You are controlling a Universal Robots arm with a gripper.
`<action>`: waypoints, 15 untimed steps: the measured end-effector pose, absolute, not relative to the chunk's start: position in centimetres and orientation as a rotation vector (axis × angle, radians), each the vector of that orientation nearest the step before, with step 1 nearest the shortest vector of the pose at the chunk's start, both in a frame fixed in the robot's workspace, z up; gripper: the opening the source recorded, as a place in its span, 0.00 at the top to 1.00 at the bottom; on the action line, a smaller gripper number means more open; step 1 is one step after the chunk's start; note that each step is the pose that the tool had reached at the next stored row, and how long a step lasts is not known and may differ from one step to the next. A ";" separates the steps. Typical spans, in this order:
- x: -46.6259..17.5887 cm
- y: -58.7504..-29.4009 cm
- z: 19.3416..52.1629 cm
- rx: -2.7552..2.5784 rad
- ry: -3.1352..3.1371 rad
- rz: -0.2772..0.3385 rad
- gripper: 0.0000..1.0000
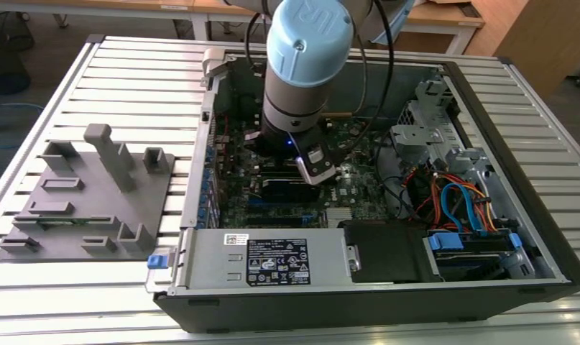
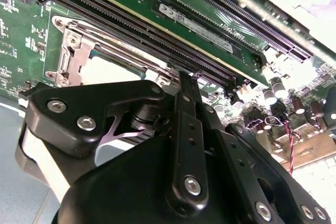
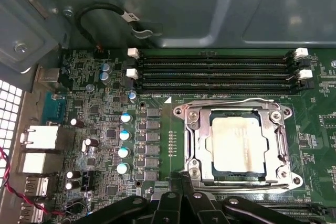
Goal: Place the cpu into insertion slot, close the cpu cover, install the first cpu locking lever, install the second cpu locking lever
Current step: 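Install the second cpu locking lever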
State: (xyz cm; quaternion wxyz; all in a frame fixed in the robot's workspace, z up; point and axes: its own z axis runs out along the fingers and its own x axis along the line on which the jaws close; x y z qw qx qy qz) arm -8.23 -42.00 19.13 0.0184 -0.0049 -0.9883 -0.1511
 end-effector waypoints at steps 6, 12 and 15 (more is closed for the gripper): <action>-8.4 -41.9 19.0 -0.015 -3.068 -0.476 0.90; -8.5 -41.7 18.9 -0.015 -3.067 -0.484 0.90; -8.5 -41.6 18.9 -0.015 -3.067 -0.484 0.90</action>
